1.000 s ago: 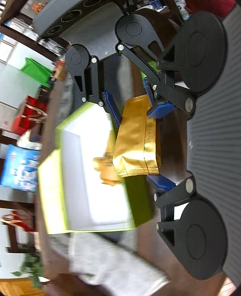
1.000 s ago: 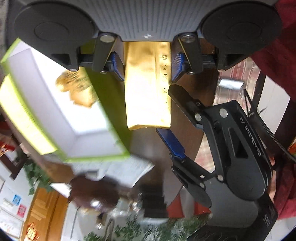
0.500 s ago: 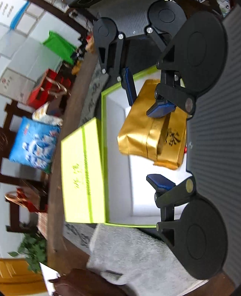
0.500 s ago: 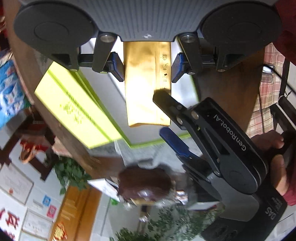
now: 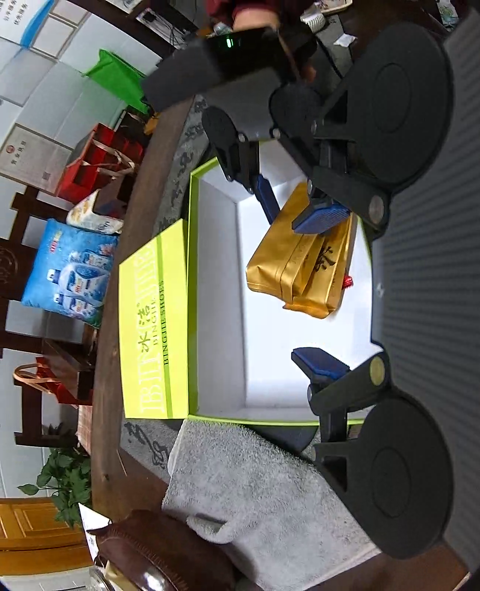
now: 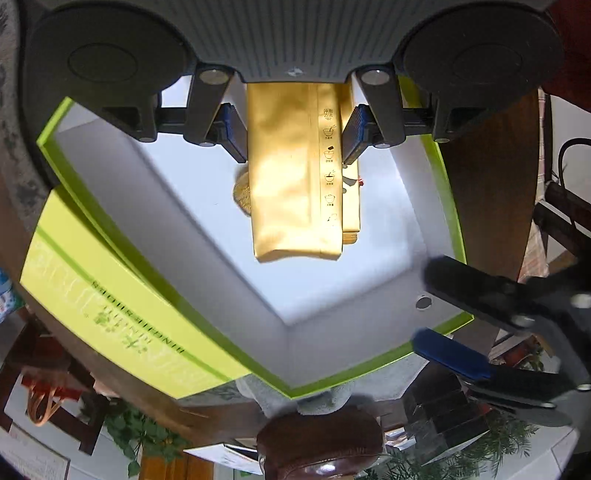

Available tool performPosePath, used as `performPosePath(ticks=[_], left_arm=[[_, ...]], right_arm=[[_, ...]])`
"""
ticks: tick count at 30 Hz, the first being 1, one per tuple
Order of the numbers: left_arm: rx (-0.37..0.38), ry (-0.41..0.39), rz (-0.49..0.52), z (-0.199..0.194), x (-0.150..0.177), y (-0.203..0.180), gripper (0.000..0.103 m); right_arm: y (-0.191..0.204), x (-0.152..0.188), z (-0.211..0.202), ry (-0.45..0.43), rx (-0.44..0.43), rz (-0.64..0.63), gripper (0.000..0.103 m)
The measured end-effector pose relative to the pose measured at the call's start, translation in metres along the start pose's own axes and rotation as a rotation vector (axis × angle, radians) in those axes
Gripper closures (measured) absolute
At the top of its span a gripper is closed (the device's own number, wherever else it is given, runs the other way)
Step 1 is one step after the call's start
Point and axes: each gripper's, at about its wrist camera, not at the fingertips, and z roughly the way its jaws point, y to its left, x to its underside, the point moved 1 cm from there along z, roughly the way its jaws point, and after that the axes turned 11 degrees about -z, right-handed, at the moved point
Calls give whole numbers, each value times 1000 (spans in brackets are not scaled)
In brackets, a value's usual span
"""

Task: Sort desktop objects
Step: 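Carry the gold packet into the green box and open the right gripper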

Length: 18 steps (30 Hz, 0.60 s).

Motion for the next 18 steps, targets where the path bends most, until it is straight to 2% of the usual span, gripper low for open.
performPosePath(ticks=[5, 11, 18], left_arm=[[10, -25, 13, -22, 12, -2, 36], [29, -32, 35, -44, 34, -7, 35], [62, 11, 76, -56, 73, -16, 34]], right_arm=[[5, -1, -13, -27, 43, 13, 39], [24, 0, -50, -98, 134, 3, 35], [74, 21, -100, -181, 155, -16, 31]])
